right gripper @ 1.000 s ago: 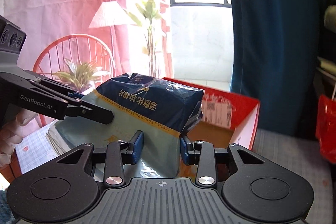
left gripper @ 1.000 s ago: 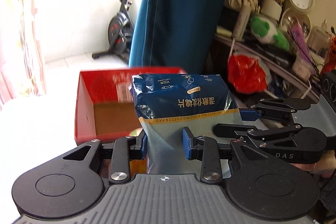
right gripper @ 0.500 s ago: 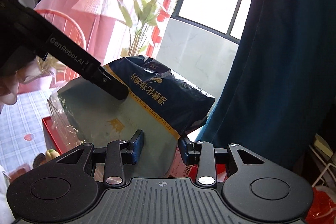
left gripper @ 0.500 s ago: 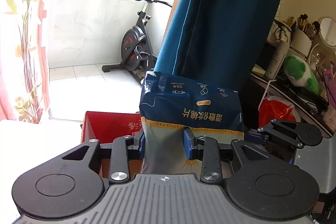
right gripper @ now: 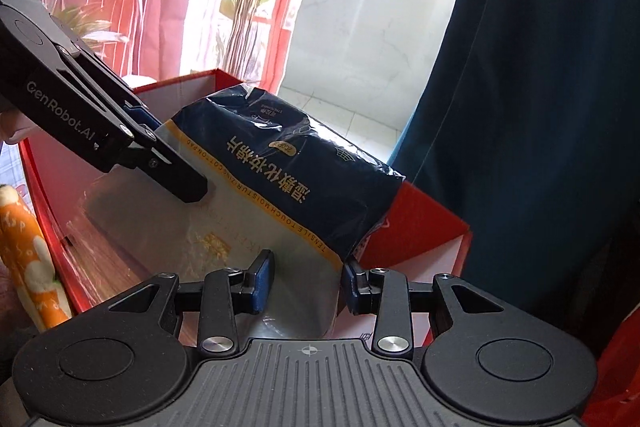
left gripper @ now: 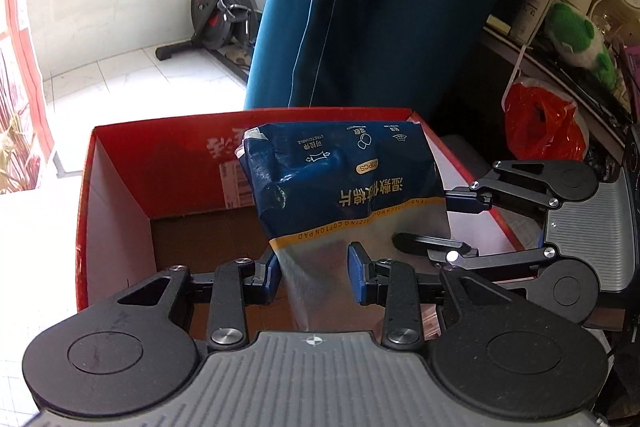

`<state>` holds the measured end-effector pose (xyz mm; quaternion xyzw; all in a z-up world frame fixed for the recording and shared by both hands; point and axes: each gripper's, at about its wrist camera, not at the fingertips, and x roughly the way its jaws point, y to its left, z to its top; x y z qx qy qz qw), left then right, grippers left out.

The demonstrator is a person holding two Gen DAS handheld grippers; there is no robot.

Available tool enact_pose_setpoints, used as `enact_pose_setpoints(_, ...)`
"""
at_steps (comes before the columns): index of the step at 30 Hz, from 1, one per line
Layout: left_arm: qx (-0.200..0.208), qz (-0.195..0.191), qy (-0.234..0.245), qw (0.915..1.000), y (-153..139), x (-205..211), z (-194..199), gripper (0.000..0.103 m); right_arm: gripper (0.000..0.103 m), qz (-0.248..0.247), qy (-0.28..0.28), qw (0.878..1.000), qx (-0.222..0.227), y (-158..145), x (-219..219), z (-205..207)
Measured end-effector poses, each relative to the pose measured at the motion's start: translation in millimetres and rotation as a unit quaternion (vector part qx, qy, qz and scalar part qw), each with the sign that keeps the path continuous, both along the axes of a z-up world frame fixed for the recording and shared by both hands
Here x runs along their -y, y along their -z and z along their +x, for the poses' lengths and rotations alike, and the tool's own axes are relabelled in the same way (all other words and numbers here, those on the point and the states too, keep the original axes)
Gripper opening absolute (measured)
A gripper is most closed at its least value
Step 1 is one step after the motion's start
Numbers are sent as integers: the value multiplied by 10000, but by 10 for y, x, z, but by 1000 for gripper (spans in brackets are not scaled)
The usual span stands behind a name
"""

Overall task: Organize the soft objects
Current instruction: 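Lift the bag into the red box and open both grippers, then close both grippers on the orange floral oven mitt beside the box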

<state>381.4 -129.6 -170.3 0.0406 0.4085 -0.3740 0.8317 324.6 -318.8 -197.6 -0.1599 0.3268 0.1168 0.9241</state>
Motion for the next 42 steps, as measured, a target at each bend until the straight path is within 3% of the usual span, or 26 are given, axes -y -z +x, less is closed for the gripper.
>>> enact_pose_setpoints(7,-279,104,-25,9996,23,-30,88,36,33,121,76,9989,-451,179,-36,35)
enact_pose_setpoints(11,-162,174,-91,9997,-19,-69,71,53,38,182,225,9982,-523,181,41,-77)
enact_pose_setpoints(20,306,28,-371,9988,-317,-413,-242,53,40,577,337,9977,-88,-14,171,-464)
enact_pose_setpoints(24,462,-249,-539,9972,-413,-697,-540,53,40,574,250,9976,294,-146,184,-776)
enact_pose_setpoints(27,612,-319,-606,9958,-398,-838,-740,53,40,689,197,9960,537,-246,208,-984)
enact_pose_setpoints(32,925,-73,-577,9940,-304,-952,-1018,53,41,943,181,9929,700,-316,235,-1236)
enact_pose_setpoints(42,611,113,-527,9967,33,-994,-1091,53,41,946,178,9951,242,-23,185,-1520)
